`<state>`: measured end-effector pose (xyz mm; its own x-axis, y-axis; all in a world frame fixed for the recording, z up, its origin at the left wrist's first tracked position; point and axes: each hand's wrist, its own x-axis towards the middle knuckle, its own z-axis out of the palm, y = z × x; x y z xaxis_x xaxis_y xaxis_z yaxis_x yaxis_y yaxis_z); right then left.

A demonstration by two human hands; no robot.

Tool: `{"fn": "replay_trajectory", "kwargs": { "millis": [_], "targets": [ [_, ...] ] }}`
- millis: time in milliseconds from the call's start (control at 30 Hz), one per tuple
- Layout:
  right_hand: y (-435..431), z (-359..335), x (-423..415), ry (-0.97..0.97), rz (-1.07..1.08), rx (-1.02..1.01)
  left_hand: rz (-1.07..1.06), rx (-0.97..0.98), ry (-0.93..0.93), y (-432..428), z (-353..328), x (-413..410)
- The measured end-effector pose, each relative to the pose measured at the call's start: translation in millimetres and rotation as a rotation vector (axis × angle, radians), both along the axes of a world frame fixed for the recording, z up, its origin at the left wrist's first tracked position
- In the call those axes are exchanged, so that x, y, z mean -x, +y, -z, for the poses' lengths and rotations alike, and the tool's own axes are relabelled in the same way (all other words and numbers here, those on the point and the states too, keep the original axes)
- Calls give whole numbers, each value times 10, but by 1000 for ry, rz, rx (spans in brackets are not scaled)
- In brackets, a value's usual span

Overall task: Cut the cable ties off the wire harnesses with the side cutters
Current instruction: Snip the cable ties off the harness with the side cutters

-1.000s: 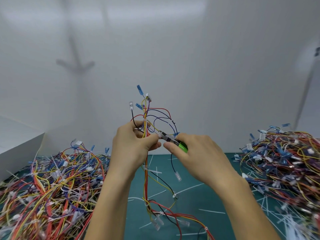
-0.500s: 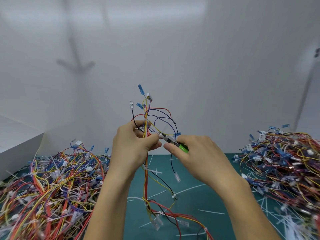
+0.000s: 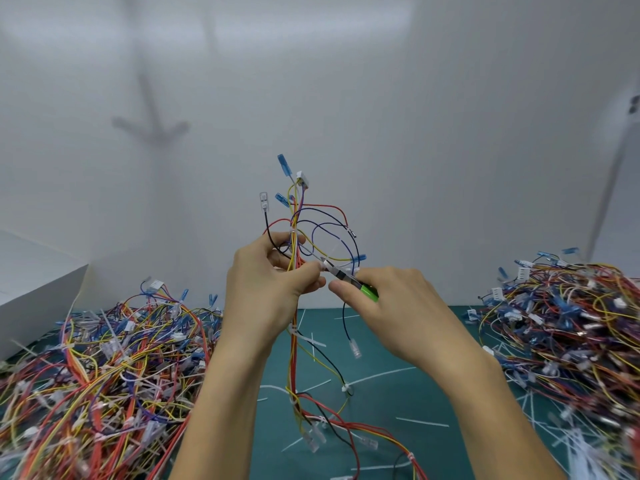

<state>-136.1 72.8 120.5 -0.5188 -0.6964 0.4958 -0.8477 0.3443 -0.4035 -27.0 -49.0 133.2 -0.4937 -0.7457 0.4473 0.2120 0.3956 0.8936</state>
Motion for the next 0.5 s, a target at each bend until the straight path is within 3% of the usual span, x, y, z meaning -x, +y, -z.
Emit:
{"fn": "replay_trajectory", "kwargs": {
  "millis": [500],
  "targets": [
    [14,-18,-17,-60,-48,1,-17,31,27,25,1,25]
  ]
}}
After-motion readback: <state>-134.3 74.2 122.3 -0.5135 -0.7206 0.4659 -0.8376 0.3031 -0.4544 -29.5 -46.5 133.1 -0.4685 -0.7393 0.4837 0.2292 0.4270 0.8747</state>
